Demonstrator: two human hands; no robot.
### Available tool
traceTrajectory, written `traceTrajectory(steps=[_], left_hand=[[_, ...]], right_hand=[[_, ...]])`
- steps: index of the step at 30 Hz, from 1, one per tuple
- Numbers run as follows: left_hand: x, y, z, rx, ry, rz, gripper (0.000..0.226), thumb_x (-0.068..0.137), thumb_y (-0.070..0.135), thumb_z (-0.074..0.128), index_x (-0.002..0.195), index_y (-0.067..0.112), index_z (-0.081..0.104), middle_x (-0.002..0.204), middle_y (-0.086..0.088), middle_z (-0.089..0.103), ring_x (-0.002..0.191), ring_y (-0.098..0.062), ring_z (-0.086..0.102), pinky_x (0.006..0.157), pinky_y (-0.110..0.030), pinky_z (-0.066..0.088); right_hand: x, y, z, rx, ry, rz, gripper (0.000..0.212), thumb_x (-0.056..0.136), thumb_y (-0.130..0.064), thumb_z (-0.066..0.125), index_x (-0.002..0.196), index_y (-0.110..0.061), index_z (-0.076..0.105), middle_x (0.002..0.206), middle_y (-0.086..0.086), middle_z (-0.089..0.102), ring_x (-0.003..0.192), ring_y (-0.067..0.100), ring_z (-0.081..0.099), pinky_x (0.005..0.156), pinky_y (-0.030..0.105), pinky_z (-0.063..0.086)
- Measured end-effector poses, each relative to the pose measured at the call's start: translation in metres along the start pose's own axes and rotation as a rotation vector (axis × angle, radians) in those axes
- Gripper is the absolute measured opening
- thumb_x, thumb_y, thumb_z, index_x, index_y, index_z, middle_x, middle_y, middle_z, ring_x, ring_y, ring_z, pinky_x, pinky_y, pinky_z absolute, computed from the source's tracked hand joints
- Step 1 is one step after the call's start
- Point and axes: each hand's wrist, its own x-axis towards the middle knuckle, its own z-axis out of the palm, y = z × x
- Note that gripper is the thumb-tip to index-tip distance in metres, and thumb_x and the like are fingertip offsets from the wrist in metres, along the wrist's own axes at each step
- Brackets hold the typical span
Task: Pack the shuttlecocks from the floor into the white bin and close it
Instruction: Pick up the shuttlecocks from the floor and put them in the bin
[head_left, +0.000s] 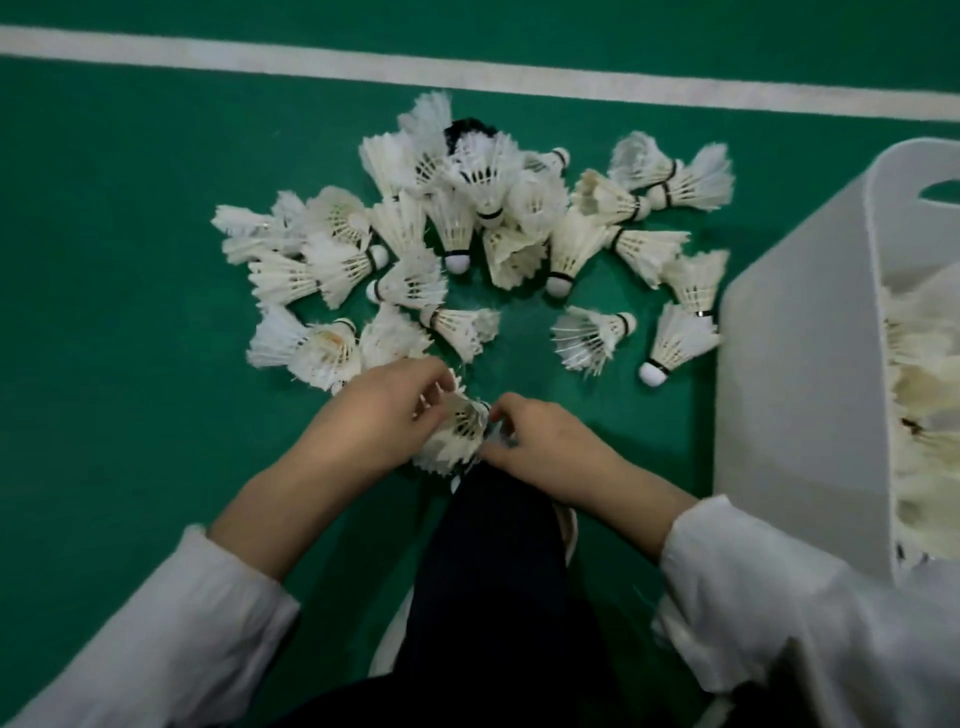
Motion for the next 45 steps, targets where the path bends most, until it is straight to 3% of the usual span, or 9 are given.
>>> traceTrajectory(steps=[7,10,16,23,27,30,38,42,45], left_hand=[[0.021,-0.003,0.015,-0.102,0.070,-0.096,0.019,0.087,0.023,0.058,0.102,0.022,0.046,0.086,0.001,0.064,0.077,-0.016,0.060,0.071,-0.040,0.051],[0.028,0.005,0.021,-0.262,0.097,-0.108,0.022,0.089,0.019,0.057,0.109,0.021,0.049,0.096,0.006,0.064,0.082,-0.006,0.061,0.070,-0.021,0.052],[0.038,0.019,0.028,-0.488,0.166,-0.065,0.024,0.092,0.010,0.048,0.113,0.021,0.051,0.100,0.006,0.063,0.089,-0.001,0.059,0.077,-0.018,0.050],[0.059,-0.015,-0.014,0.140,0.426,0.124,0.029,0.087,0.000,0.052,0.113,0.010,0.058,0.110,-0.003,0.059,0.107,-0.020,0.047,0.085,-0.031,0.042],[0.074,-0.026,-0.018,0.599,0.313,0.162,0.043,0.076,-0.005,0.064,0.115,0.008,0.056,0.115,-0.007,0.058,0.117,-0.027,0.039,0.083,-0.033,0.044],[0.079,-0.019,-0.021,0.874,0.149,0.085,0.033,0.083,0.002,0.053,0.116,0.006,0.050,0.122,-0.009,0.048,0.124,-0.029,0.030,0.092,-0.030,0.036],[0.073,-0.005,-0.036,0.449,0.319,0.066,0.021,0.094,0.018,0.047,0.104,0.000,0.052,0.108,-0.013,0.053,0.107,-0.030,0.042,0.081,-0.039,0.040],[0.054,0.014,-0.036,0.215,0.294,0.011,0.024,0.095,0.009,0.043,0.114,0.019,0.033,0.071,0.003,0.049,0.056,-0.014,0.044,0.053,-0.034,0.035],[0.044,0.012,-0.030,0.314,0.219,0.030,0.040,0.097,0.035,0.035,0.132,0.032,0.017,0.061,0.003,0.054,0.049,-0.017,0.049,0.047,-0.030,0.038]], right_hand=[[0.004,-0.003,0.008,0.232,0.197,0.013,0.035,0.089,-0.035,0.055,0.117,-0.017,0.045,0.120,0.002,0.048,0.094,0.022,0.057,0.084,0.035,0.045],[-0.001,0.004,-0.001,0.266,0.414,-0.100,0.040,0.089,-0.018,0.056,0.125,-0.019,0.040,0.126,-0.002,0.039,0.080,0.020,0.060,0.076,0.035,0.049],[-0.003,0.016,-0.004,-0.138,0.311,-0.233,0.028,0.085,-0.016,0.057,0.112,-0.017,0.050,0.147,-0.003,0.019,0.091,0.024,0.058,0.061,0.036,0.051],[0.009,0.021,-0.029,-0.325,0.570,-0.143,0.020,0.081,-0.023,0.068,0.077,-0.004,0.063,0.130,0.013,0.054,0.066,0.029,0.064,0.042,0.028,0.044],[0.013,0.028,-0.031,-0.331,0.499,-0.123,0.020,0.089,-0.023,0.059,0.086,-0.003,0.064,0.092,0.012,0.063,0.078,0.034,0.062,0.056,0.039,0.053],[0.014,0.028,-0.029,-0.294,0.442,-0.064,0.026,0.095,-0.026,0.047,0.100,-0.005,0.061,0.096,0.010,0.061,0.093,0.031,0.056,0.069,0.040,0.051],[0.001,0.030,-0.019,-0.107,0.529,-0.075,0.017,0.091,-0.021,0.055,0.095,-0.006,0.064,0.093,0.007,0.062,0.089,0.026,0.057,0.072,0.033,0.045],[0.000,0.035,-0.015,-0.072,0.505,-0.039,0.017,0.091,-0.022,0.055,0.093,-0.007,0.063,0.092,0.006,0.061,0.089,0.024,0.056,0.074,0.031,0.042],[0.000,0.035,-0.018,-0.057,0.502,-0.029,0.019,0.092,-0.024,0.053,0.095,-0.008,0.062,0.095,0.005,0.060,0.091,0.023,0.055,0.076,0.031,0.041]])
